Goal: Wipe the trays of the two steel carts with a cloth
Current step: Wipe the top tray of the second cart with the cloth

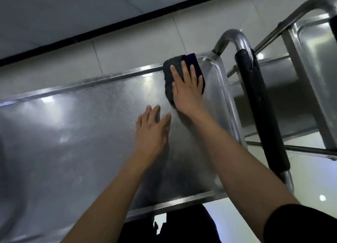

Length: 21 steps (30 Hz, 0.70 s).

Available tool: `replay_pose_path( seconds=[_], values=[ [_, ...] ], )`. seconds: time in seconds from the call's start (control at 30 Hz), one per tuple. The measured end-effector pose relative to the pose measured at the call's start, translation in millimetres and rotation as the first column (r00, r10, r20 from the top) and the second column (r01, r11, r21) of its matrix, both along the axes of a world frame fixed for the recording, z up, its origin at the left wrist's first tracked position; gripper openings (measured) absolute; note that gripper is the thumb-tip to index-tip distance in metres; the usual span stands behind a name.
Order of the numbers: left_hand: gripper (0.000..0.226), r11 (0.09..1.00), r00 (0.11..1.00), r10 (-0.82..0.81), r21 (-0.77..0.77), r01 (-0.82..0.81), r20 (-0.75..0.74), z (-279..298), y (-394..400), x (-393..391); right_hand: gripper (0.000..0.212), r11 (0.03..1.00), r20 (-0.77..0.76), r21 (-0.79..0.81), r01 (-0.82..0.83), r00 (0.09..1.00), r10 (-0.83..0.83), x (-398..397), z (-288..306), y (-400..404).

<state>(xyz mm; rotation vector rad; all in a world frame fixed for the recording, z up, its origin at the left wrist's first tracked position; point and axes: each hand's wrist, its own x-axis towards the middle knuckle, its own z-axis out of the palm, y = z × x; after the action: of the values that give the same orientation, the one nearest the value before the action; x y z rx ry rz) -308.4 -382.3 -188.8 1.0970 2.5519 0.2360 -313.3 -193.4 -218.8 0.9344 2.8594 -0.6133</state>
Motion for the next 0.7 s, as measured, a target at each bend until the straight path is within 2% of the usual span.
replay_pose_path(
  seconds=[0.2,0.33,0.6,0.7],
  values=[
    [0.042,0.999,0.999,0.047,0.024,-0.047,0.013,4,-6,1,0.055,0.999,-0.044,0.006,-0.037,0.998,0.037,-32,-2,14],
    [0.047,0.998,0.999,0.046,-0.037,-0.046,-0.012,6,-34,9,0.055,0.999,-0.052,0.010,-0.039,0.998,0.040,-20,-1,7],
    [0.050,0.999,1.000,0.011,-0.045,-0.011,0.001,12,-62,36,0.054,1.000,-0.014,-0.009,-0.005,1.000,0.005,77,2,-51],
    [0.058,0.997,0.999,-0.032,-0.071,0.031,-0.011,5,-74,49,0.055,1.000,0.011,0.005,0.015,1.000,-0.015,124,6,-86]
  ],
)
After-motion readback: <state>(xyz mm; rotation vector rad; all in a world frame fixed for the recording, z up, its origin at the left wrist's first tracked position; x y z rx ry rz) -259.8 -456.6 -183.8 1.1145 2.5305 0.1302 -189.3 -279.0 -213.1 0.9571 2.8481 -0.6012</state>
